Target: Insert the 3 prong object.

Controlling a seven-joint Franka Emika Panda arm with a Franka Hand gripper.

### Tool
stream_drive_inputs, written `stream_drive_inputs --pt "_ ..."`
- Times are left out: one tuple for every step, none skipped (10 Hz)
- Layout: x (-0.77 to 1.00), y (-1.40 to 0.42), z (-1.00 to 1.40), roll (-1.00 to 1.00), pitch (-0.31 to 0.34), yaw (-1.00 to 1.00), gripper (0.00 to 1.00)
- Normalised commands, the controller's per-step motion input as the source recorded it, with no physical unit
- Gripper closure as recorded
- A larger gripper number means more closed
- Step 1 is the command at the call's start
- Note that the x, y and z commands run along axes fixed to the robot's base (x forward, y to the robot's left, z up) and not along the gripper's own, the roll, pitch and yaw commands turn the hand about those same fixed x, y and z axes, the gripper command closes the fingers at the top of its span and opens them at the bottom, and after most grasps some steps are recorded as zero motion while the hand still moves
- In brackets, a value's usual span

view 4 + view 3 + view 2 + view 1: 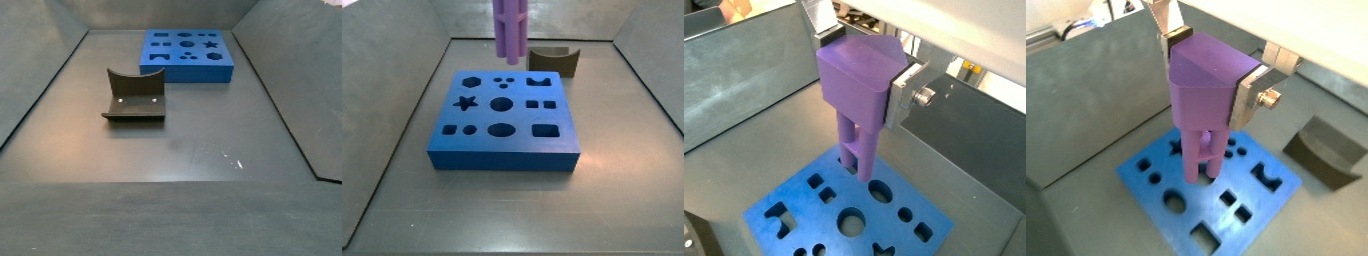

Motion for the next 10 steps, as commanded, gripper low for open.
stream_drive_inputs --pt "0.00 0.75 -0.78 0.11 0.000 -0.21 1.00" --pt "0.00 0.68 -0.79 0.01 0.014 -0.35 1.00" --pt "0.00 0.70 -0.78 0.00 0.019 -0.33 1.00" --pt "0.00 0.66 -0.68 0.05 0.026 -0.25 1.00" --pt "0.00 0.45 -0.51 0.06 0.029 -0.09 1.00" --pt "0.00 0.37 -0.43 0.00 0.019 -0.09 1.00" --pt "0.01 0.30 -0.36 0.00 0.027 -0.03 1.00" --pt "0.07 0.29 -0.29 0.02 0.061 -0.01 1.00" --pt "0.11 0.26 -0.26 0.08 0.067 0.00 1.00" --pt "0.10 0.20 -0.28 0.05 0.047 0.00 1.00"
